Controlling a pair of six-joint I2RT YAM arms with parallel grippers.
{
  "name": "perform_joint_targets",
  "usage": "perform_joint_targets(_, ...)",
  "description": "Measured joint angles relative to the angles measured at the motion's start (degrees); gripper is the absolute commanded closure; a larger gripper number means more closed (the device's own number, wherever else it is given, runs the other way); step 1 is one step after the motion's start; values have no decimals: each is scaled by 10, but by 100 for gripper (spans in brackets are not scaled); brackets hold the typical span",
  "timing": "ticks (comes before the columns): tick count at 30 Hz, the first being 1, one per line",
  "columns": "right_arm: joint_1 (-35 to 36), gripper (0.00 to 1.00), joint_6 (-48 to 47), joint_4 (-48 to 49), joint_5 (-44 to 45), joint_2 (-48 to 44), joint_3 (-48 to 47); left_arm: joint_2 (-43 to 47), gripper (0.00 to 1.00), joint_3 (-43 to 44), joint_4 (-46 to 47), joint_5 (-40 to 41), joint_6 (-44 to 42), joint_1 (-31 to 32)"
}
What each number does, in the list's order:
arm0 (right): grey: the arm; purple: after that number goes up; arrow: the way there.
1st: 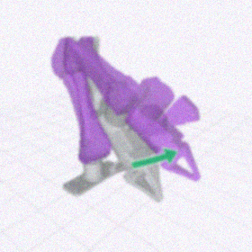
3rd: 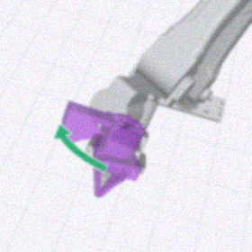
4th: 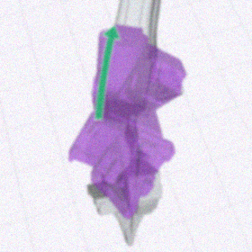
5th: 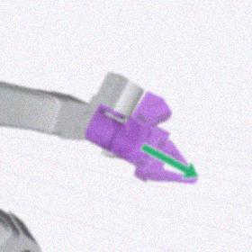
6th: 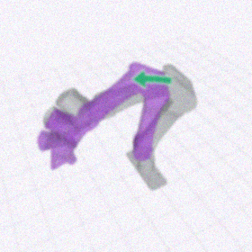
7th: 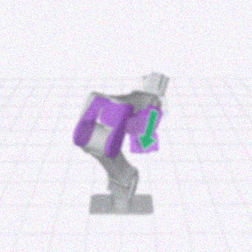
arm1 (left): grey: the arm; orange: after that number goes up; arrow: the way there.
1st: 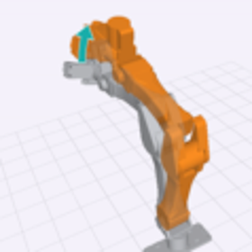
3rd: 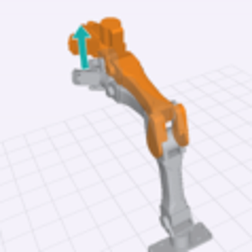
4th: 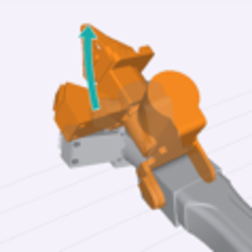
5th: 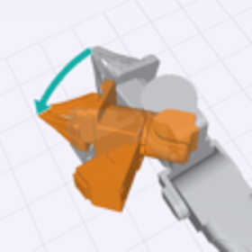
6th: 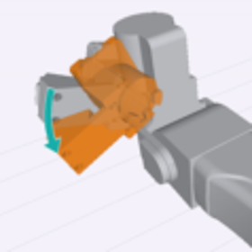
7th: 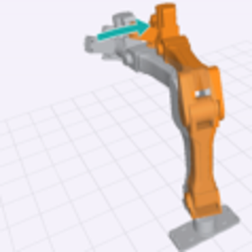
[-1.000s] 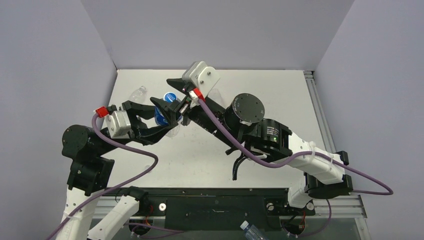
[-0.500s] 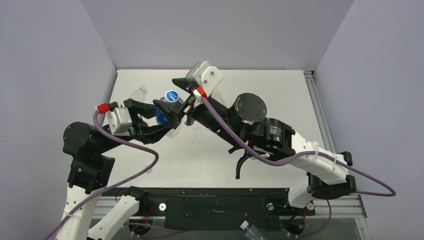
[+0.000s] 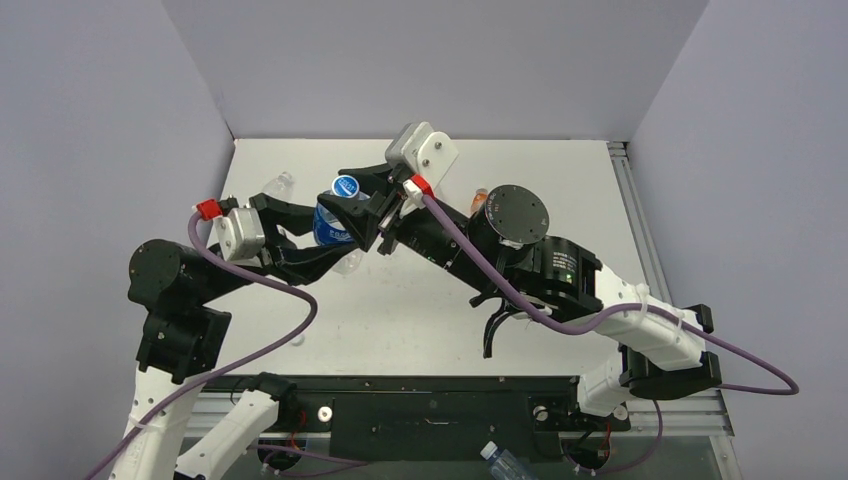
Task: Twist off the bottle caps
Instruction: Unscrew the bottle cap from the plastic bottle.
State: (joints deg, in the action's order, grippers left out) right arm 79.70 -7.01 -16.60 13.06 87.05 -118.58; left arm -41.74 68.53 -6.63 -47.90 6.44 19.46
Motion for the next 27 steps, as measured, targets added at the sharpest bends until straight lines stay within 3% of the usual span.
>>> perform_joint_targets(5, -5, 100, 4, 0, -13, 0, 0, 0, 100, 0, 0, -1, 7, 0)
perform_joint_targets(12, -26, 100, 10, -24, -84, 2, -23, 1, 100, 0, 17, -15, 44, 0)
perform_joint_targets(20, -113, 100, 80, -46, -415, 9, -73, -2, 100, 17, 74, -80, 144, 0)
perform_joint_targets(23, -138, 100, 138, -9, -536, 17, -75, 0, 100, 24, 90, -115, 168, 2)
perform_joint_targets(27, -153, 100, 202, 52, -634, 31, -71, 2, 100, 33, 95, -148, 187, 4)
